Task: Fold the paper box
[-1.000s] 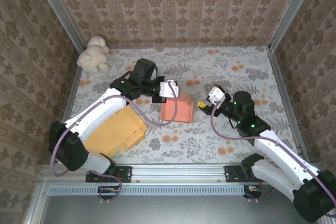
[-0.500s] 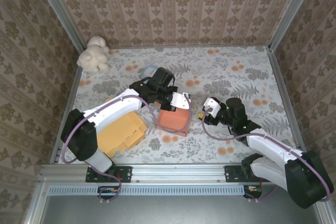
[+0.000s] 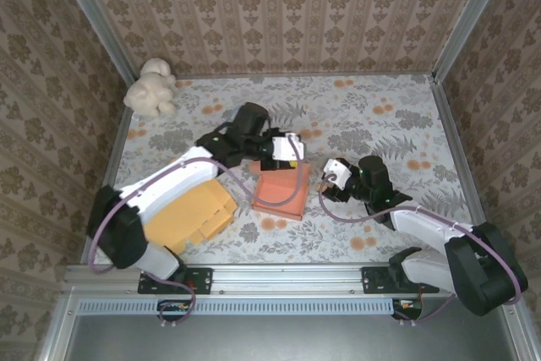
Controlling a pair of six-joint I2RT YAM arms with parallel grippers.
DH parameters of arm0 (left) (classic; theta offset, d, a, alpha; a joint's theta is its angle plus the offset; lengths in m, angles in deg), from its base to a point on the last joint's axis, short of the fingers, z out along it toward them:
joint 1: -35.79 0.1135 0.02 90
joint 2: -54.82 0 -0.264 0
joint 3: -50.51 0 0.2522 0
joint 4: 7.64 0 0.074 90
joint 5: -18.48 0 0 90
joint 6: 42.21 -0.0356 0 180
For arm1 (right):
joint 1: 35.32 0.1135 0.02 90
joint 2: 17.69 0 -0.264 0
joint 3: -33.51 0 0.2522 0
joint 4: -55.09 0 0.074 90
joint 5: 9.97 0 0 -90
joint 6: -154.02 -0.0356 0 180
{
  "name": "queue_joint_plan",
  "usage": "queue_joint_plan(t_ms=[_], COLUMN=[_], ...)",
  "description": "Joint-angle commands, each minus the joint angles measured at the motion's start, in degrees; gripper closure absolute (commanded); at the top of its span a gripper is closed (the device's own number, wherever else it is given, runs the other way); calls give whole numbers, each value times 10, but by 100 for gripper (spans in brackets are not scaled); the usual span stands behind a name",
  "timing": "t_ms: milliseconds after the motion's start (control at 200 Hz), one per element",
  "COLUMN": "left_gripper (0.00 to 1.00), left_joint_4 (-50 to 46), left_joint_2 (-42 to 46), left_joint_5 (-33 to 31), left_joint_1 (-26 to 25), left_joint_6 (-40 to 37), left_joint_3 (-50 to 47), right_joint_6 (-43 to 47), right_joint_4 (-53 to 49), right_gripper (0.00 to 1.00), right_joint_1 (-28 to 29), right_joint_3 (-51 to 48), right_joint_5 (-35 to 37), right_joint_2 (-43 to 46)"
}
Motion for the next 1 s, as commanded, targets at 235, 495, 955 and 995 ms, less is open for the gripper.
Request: queue_joint_plan(t_ms=[235, 495, 955, 995], left_gripper=[33, 22, 20, 20], left_joint_4=[160, 168, 183, 181], left_joint_2=[195, 138, 66, 66], left_joint_5=[-147, -30, -44, -55], left_joint_1=[134, 262, 206, 195], left_joint_6=[633, 887, 990, 990], left_joint_3=[-112, -178, -184, -185], right_joint_6=[28, 38, 32, 30], right_joint_4=[-14, -26, -11, -7], right_gripper=[33, 33, 33, 33], right_joint_1=[-3, -3, 12, 15], right_joint_3=[51, 47, 57, 57], right_joint_5=[-74, -85, -99, -98], right_joint_2=[-20, -11, -24, -28])
